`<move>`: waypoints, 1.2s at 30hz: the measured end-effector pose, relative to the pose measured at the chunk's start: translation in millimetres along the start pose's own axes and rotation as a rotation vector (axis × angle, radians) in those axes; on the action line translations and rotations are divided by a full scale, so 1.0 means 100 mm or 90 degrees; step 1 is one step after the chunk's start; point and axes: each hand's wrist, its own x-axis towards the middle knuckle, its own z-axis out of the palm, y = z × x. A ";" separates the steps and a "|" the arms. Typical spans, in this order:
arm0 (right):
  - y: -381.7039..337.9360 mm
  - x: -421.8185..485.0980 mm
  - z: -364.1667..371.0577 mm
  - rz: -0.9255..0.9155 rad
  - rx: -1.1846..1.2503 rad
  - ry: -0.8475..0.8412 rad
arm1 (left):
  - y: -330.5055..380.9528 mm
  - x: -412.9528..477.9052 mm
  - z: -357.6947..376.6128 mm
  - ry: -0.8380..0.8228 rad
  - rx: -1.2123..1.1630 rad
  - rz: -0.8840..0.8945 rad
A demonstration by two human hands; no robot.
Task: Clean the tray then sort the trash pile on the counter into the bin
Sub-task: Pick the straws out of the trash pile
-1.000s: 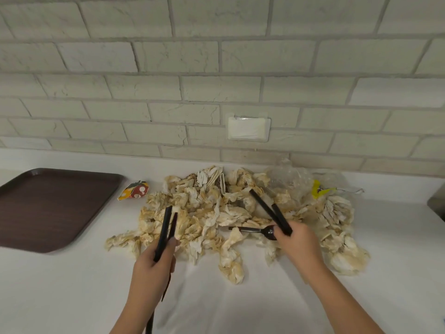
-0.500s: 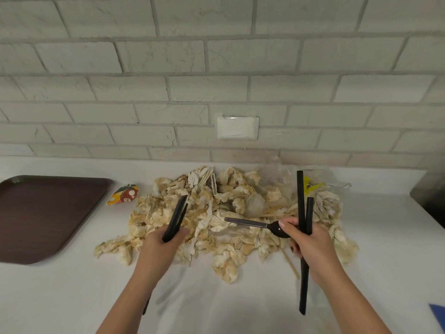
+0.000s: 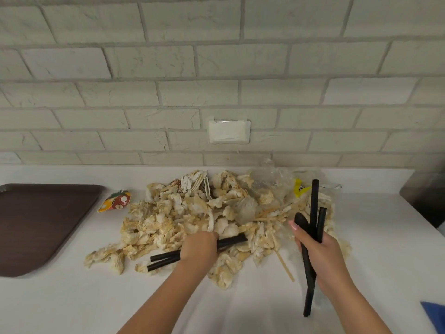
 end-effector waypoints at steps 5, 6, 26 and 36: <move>0.00 0.07 -0.09 0.030 0.069 0.028 | -0.10 -0.23 0.16 -0.036 0.043 0.028; 0.00 0.10 -0.11 0.035 0.075 0.035 | -0.14 -0.28 0.16 -0.051 0.045 0.032; 0.28 0.78 0.77 -0.178 -0.700 -0.183 | -0.52 -0.38 -0.01 -0.054 -0.073 -0.035; -0.12 1.07 0.18 -0.139 -0.400 0.020 | -0.94 -0.60 0.20 -0.037 -0.097 -0.086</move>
